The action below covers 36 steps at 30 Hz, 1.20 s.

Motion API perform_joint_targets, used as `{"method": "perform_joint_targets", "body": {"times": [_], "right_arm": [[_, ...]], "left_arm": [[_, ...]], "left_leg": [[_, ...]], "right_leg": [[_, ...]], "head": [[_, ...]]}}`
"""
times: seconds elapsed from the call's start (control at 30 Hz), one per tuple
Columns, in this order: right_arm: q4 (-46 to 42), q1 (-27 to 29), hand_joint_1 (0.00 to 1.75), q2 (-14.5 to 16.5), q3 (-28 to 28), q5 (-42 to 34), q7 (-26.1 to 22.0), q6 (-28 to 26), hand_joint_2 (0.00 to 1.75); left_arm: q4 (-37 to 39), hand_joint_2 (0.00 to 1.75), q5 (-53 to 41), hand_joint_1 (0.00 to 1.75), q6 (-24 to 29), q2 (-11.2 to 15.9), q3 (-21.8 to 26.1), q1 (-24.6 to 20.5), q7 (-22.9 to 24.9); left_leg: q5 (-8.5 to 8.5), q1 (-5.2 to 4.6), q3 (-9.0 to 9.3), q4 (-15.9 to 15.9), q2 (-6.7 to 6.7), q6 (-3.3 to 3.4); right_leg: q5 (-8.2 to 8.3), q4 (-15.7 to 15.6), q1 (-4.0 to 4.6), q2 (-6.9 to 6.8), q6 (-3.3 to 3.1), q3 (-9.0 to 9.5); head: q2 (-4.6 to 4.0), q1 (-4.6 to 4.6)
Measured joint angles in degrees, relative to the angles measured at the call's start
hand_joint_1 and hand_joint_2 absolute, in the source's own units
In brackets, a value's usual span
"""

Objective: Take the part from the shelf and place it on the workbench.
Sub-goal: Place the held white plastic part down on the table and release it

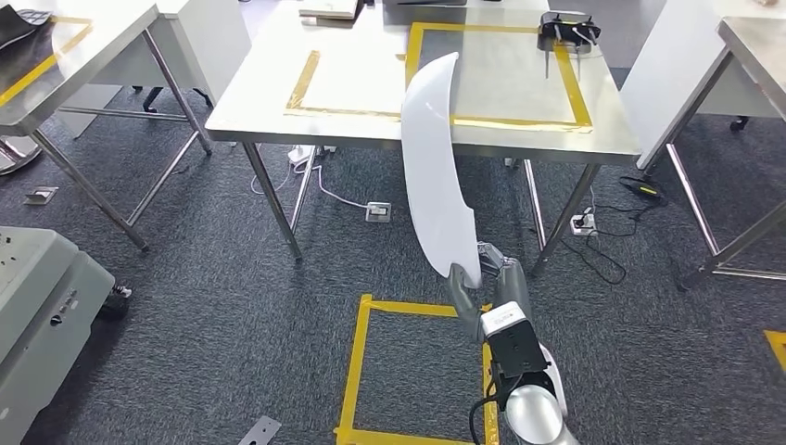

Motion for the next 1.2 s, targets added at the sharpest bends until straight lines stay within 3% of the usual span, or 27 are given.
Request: {"method": "perform_joint_targets", "body": {"times": [0.07, 0.13, 0.23, 0.27, 0.3, 0.33, 0.4, 0.47, 0.53, 0.63, 0.67, 0.73, 0.8, 0.83, 0.87, 0.93, 0.97, 1.0, 1.13, 1.2], "right_arm": [[0.0, -0.1, 1.75, 0.0, 0.0, -0.1, 0.0, 0.0, 1.75], [0.1, -0.3, 1.75, 0.0, 0.0, -0.2, -0.1, 0.0, 1.75], [0.4, -0.6, 1.75, 0.0, 0.0, -0.3, -0.3, 0.1, 1.75], [0.6, -0.6, 1.75, 0.0, 0.0, -0.3, -0.3, 0.2, 1.75], [0.8, -0.6, 1.75, 0.0, 0.0, -0.4, -0.3, 0.2, 1.75], [1.0, -0.6, 1.75, 0.0, 0.0, -0.4, -0.3, 0.2, 1.75], [1.1, -0.7, 1.75, 0.0, 0.0, -0.4, -0.4, 0.2, 1.75], [1.1, -0.9, 1.75, 0.0, 0.0, -0.5, -0.4, 0.2, 1.75], [1.2, -1.1, 1.75, 0.0, 0.0, -0.6, -0.4, 0.2, 1.75], [1.2, -1.2, 1.75, 0.1, 0.0, -0.7, -0.5, 0.3, 1.75], [1.3, -1.2, 1.75, 0.2, 0.0, -0.7, -0.6, 0.4, 1.75], [1.5, -1.3, 1.75, 0.2, 0.0, -0.7, -0.6, 0.5, 1.75], [1.7, -1.3, 1.75, 0.2, 0.0, -0.7, -0.6, 0.5, 1.75], [1.8, -1.3, 1.75, 0.2, 0.0, -0.7, -0.6, 0.5, 1.75], [1.9, -1.3, 1.75, 0.2, 0.0, -0.7, -0.6, 0.5, 1.75], [1.9, -1.3, 1.75, 0.3, 0.0, -0.7, -0.6, 0.5, 1.75], [1.9, -1.4, 1.75, 0.3, 0.0, -0.7, -0.6, 0.5, 1.75], [1.9, -1.4, 1.75, 0.3, 0.0, -0.8, -0.6, 0.5, 1.75], [1.9, -1.5, 1.75, 0.3, 0.0, -0.8, -0.7, 0.5, 1.75], [1.9, -1.8, 1.75, 0.3, 0.0, -0.9, -0.7, 0.4, 1.75]], "left_arm": [[0.0, 1.75, 0.0, 0.00, 0.0, 0.0, 0.0, 0.1, 0.0], [0.0, 1.75, 0.0, 0.00, 0.0, 0.0, 0.0, 0.1, 0.0], [0.0, 1.75, 0.0, 0.00, 0.0, 0.0, 0.0, -0.1, 0.0], [0.0, 1.75, 0.0, 0.00, 0.0, 0.0, 0.0, -0.1, 0.0], [0.0, 1.75, 0.0, 0.00, 0.0, 0.0, 0.0, 0.0, 0.1], [0.0, 1.75, 0.0, 0.00, 0.0, 0.0, 0.0, 0.0, 0.1], [0.0, 1.75, 0.0, 0.00, 0.1, 0.0, 0.0, 0.0, 0.1], [0.0, 1.75, 0.0, 0.00, 0.2, -0.1, 0.0, -0.1, 0.0], [0.0, 1.75, 0.0, 0.00, 0.2, -0.2, 0.0, -0.1, -0.1], [-0.1, 1.75, 0.0, 0.00, 0.2, -0.2, 0.0, -0.1, -0.3], [-0.1, 1.75, 0.0, 0.00, 0.2, -0.2, 0.0, -0.2, -0.3], [-0.1, 1.75, 0.0, 0.00, 0.2, -0.2, 0.0, -0.1, -0.3], [0.0, 1.75, 0.0, 0.00, 0.2, -0.2, 0.0, 0.0, -0.3], [0.0, 1.75, 0.0, 0.00, 0.2, -0.1, 0.0, 0.1, -0.3], [0.0, 1.75, 0.0, 0.00, 0.2, -0.1, 0.0, 0.1, -0.2], [0.0, 1.75, 0.0, 0.00, 0.2, 0.0, 0.0, 0.1, -0.2], [0.0, 1.75, 0.0, 0.00, 0.2, 0.0, 0.0, 0.0, -0.3], [0.0, 1.75, 0.0, 0.00, 0.2, 0.0, 0.0, 0.0, -0.3], [0.0, 1.75, 0.0, 0.00, 0.2, -0.1, 0.0, 0.1, -0.2], [0.0, 1.75, -0.1, 0.00, 0.3, 0.0, 0.0, 0.0, -0.3]], "left_leg": [[-0.10, -0.04, 0.17, -0.3, -0.13, 0.83], [-0.09, 0.09, 0.59, -0.7, -0.20, 1.64], [-0.32, 0.09, 0.87, -0.8, -0.21, 2.37], [-0.43, 0.05, 0.89, -0.8, -0.24, 2.44], [-0.55, 0.03, 0.95, -0.7, -0.29, 2.47], [-0.70, 0.02, 1.07, -0.6, -0.37, 2.43], [-1.08, 0.02, 1.48, -0.5, -0.54, 2.18], [-1.47, -0.18, 1.65, -0.3, -0.68, 1.63], [-1.64, -0.30, 1.66, -0.4, -0.74, 0.93], [-2.48, -0.16, 1.30, 0.7, -0.60, -0.10], [-3.59, -0.09, 0.27, 2.9, -0.51, -0.41], [-6.58, 0.07, -3.49, 10.1, -0.36, -0.89], [-7.49, 0.19, -6.60, 15.1, -0.31, -1.16], [-6.30, 0.22, -6.70, 14.6, -0.29, -1.18], [-4.21, 0.24, -5.65, 11.9, -0.26, -1.13], [-0.41, 0.17, -1.99, 4.1, -0.11, -0.87], [0.27, 0.09, -0.58, 1.4, -0.06, -0.51], [0.22, -0.01, 0.17, 0.0, -0.04, -0.11], [-0.75, 0.01, 1.18, -0.6, -0.29, 1.72], [-1.15, 0.05, 1.92, -0.9, -0.33, 2.37]], "right_leg": [[-0.17, -0.1, 0.02, -0.02, 0.70, 0.03], [-1.36, 1.7, -0.13, -0.01, 1.38, -0.67], [-5.80, 12.2, -0.24, 0.04, 2.00, -6.18], [-6.57, 15.3, -0.25, 0.04, 2.08, -8.15], [-6.23, 16.5, -0.25, 0.05, 2.08, -9.18], [-4.76, 15.4, -0.25, 0.04, 1.99, -9.06], [-0.30, 7.9, -0.21, 0.04, 1.53, -5.98], [1.87, 1.5, 0.01, 0.04, 1.02, -3.06], [1.69, 0.2, 0.26, 0.09, 0.55, -2.40], [1.78, -0.5, -0.08, 0.11, -0.49, -1.62], [1.72, -0.7, -0.25, 0.07, -0.85, -1.22], [1.28, -0.8, -0.32, 0.00, -1.27, -0.69], [0.80, -0.8, -0.32, 0.04, -1.30, -0.24], [0.53, -0.8, -0.34, 0.09, -1.20, 0.10], [0.21, -0.8, -0.36, 0.13, -1.05, 0.53], [-0.57, -0.7, -0.31, 0.17, -0.53, 1.39], [-0.89, -0.7, -0.22, 0.17, -0.20, 1.61], [-1.10, -0.7, -0.12, 0.18, 0.14, 1.74], [-1.64, 1.0, -0.12, 0.18, 1.28, 1.54], [-3.66, 6.3, -0.21, 0.18, 1.73, -1.55]], "head": [[0.00, -0.01], [0.00, 0.07], [0.00, 0.23], [0.00, 0.23], [0.00, 0.24], [0.00, 0.24], [0.00, 0.24], [0.00, 0.21], [0.00, 0.19], [0.00, 0.09], [0.00, 0.01], [0.00, -0.14], [0.00, -0.15], [0.00, -0.16], [0.00, -0.16], [0.00, -0.18], [0.00, -0.19], [0.00, -0.16], [0.00, 0.06], [0.00, 0.25]]}}
